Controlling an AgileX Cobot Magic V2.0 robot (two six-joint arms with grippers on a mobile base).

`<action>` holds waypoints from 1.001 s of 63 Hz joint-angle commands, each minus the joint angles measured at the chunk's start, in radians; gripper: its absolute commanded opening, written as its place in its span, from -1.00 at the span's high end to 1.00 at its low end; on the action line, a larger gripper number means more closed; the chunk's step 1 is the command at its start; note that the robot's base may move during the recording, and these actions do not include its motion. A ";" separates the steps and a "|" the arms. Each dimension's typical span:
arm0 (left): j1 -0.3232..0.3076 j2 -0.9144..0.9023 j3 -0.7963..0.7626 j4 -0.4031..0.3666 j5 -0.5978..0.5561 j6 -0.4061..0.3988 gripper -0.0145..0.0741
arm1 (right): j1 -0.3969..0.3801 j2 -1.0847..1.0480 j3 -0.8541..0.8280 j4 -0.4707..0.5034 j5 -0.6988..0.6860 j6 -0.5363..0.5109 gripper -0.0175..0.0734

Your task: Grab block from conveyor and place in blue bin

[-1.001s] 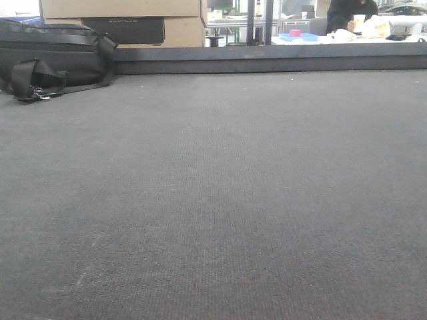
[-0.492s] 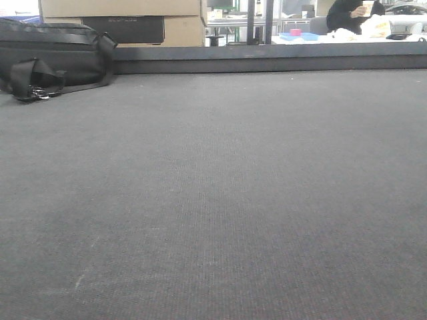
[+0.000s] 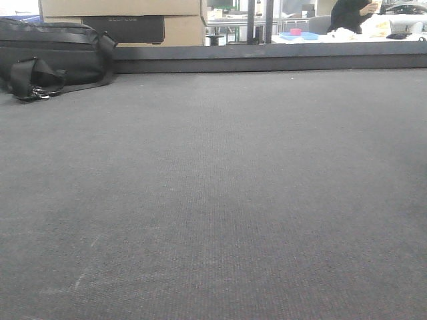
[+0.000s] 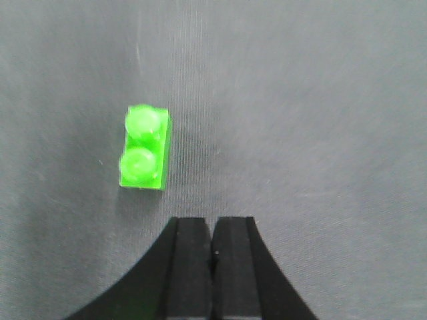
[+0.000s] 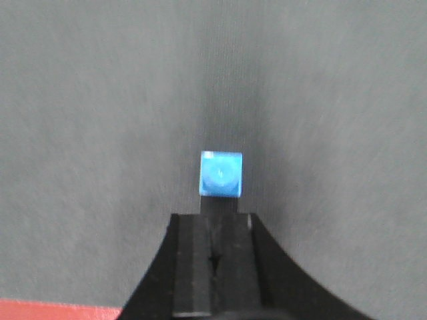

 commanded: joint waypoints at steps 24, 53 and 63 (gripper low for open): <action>0.005 0.124 -0.011 -0.008 0.003 -0.004 0.92 | 0.000 0.328 -0.010 -0.009 -0.067 0.016 0.29; 0.005 0.124 -0.011 -0.008 0.003 -0.004 0.92 | 0.000 0.533 0.042 -0.007 -0.201 0.017 -0.48; 0.005 0.124 -0.011 -0.008 0.001 -0.004 0.92 | 0.000 0.568 0.042 -0.007 -0.192 0.017 -0.47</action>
